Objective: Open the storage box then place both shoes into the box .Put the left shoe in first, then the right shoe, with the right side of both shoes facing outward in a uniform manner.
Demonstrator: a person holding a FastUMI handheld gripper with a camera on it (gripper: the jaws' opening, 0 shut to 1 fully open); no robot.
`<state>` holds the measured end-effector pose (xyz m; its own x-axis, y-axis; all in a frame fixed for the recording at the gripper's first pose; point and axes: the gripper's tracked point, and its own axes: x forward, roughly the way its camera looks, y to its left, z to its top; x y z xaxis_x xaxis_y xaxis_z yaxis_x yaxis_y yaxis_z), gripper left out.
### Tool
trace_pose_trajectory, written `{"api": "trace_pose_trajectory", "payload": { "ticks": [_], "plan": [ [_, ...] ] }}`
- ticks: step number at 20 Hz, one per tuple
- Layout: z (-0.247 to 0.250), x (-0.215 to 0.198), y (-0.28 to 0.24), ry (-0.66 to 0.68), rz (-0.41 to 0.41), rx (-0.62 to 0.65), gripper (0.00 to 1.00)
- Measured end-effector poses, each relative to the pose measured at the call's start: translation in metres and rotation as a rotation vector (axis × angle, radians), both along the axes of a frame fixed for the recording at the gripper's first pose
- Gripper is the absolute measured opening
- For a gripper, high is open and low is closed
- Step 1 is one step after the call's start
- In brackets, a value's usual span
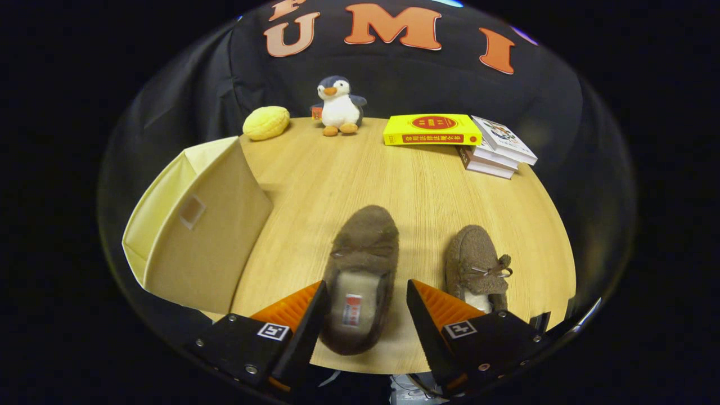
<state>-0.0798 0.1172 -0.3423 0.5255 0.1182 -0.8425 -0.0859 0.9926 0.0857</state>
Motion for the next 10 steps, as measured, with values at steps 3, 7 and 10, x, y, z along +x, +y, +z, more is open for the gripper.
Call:
{"api": "trace_pose_trajectory", "payload": {
  "ticks": [3, 7, 10],
  "plan": [
    [-0.022, 0.01, -0.012, 0.007, -0.032, -0.005, 0.72],
    [-0.047, 0.027, -0.012, 0.036, -0.065, 0.031, 0.43],
    [-0.055, 0.034, -0.007, 0.048, -0.086, 0.057, 0.25]
  ]
}}
